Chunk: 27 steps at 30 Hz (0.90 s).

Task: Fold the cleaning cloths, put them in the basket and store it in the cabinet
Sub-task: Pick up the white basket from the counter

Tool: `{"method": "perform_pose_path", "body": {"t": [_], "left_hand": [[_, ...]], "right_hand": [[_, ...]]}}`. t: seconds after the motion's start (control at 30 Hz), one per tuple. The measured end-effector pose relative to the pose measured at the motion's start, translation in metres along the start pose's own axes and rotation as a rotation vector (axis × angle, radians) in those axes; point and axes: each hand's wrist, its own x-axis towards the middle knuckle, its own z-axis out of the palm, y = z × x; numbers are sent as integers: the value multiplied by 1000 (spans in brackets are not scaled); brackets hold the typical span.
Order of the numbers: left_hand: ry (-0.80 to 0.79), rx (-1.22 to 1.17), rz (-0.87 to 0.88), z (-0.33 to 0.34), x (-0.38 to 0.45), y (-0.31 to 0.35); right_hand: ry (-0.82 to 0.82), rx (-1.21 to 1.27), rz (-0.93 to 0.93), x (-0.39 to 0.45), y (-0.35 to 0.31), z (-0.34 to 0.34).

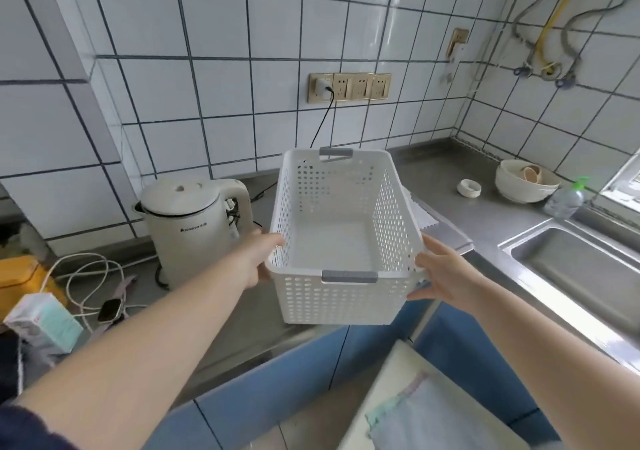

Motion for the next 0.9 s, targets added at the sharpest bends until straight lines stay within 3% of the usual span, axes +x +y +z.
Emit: {"method": "perform_pose_path", "body": {"t": [0.23,0.47,0.9], "left_hand": [[61,55,58,3,-23,-28],[103,33,27,24,-68,-69],[283,2,35,29,-131,-110]], "right_hand": [[-67,-40,45,-37,32,-10],[-1,-295,102,-64,46,-26],[-5,-463,-5,-78,50,-14]]}}
